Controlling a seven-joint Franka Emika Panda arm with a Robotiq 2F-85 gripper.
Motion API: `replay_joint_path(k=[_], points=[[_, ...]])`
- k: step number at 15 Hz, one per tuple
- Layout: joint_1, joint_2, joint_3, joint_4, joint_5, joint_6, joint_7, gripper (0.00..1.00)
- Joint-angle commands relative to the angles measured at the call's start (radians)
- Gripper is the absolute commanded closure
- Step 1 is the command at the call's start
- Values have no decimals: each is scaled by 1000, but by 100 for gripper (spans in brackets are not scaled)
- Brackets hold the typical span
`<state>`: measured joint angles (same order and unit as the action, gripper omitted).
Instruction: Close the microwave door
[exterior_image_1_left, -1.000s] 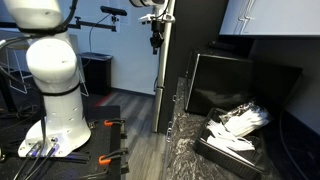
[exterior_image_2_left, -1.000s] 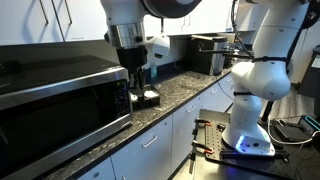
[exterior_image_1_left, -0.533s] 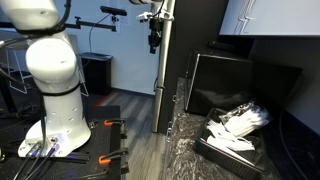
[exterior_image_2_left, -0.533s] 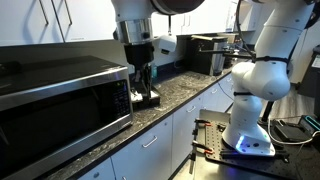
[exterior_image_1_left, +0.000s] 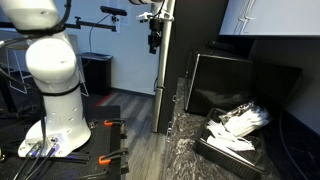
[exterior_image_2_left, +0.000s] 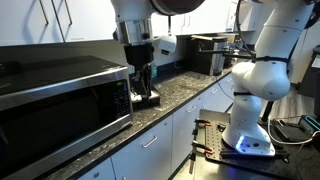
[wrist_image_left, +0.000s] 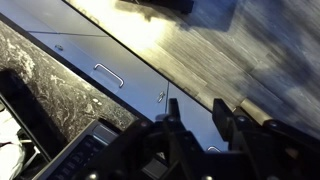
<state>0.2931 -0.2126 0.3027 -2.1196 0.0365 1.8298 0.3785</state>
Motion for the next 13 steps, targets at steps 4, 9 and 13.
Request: replay_joint_path(k=[4, 9, 13], points=[[-14, 57, 9, 53, -12, -5, -32, 3], [-11, 143, 6, 134, -31, -10, -84, 0], [-7, 146, 2, 124, -21, 0, -79, 0]])
